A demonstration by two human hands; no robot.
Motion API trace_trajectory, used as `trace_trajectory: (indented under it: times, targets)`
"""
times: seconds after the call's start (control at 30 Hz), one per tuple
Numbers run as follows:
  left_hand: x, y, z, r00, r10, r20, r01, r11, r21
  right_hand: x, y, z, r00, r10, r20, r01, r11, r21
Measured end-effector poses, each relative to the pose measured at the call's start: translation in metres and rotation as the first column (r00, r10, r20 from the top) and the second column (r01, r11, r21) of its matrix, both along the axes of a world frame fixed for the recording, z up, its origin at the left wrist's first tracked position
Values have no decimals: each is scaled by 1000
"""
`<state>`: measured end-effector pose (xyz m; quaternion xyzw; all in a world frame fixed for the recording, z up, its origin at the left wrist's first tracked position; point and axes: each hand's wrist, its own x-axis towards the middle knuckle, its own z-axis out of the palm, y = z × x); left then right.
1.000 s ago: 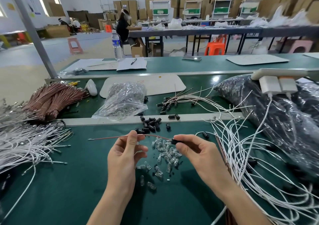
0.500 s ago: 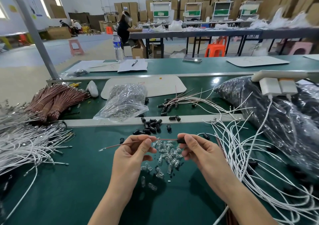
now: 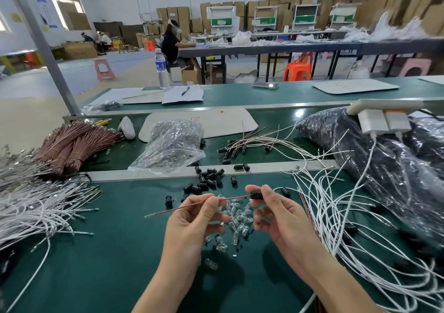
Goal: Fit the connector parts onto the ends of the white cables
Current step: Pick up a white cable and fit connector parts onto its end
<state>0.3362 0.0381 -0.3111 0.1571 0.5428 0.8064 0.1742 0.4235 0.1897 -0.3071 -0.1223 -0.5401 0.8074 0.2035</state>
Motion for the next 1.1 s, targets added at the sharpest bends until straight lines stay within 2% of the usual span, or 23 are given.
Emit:
trace_trajectory:
  times: [0.2, 0.33, 0.4, 0.5, 0.57, 0.7, 0.9, 1.03, 1.1]
  targets:
    - [6, 0, 1, 986, -35, -163, 12, 989, -144, -2, -4, -3, 1000, 0, 14, -1, 999, 49]
    - [12, 3, -2, 972, -83, -221, 43, 983, -179, -1, -14, -7, 997, 78, 24, -81, 984, 161]
    - [9, 1, -2, 976, -64, -208, 33, 988, -150, -1, -16, -6, 996, 85, 22, -88, 979, 184]
    - [-3, -7, 1, 997, 35, -69, -36, 999, -26, 0, -6, -1, 1000, 22, 2, -22, 995, 99]
    - [-4, -8, 1, 999, 45, -26, -45, 999, -1, 1, -3, -1, 1000, 11, -1, -11, 997, 82]
    - [7, 1, -2, 992, -51, -120, 39, 994, -102, -1, -21, -4, 996, 84, 42, -90, 980, 175]
    - [0, -4, -1, 994, 32, -107, -43, 994, -99, 2, -10, 1, 999, 19, 34, -23, 993, 118]
    - [11, 3, -3, 971, -67, -231, 22, 981, -192, -1, -18, -4, 993, 102, 55, -110, 978, 175]
    - [13, 2, -4, 953, -61, -297, -14, 969, -245, -1, -16, -3, 995, 88, 42, -94, 982, 163]
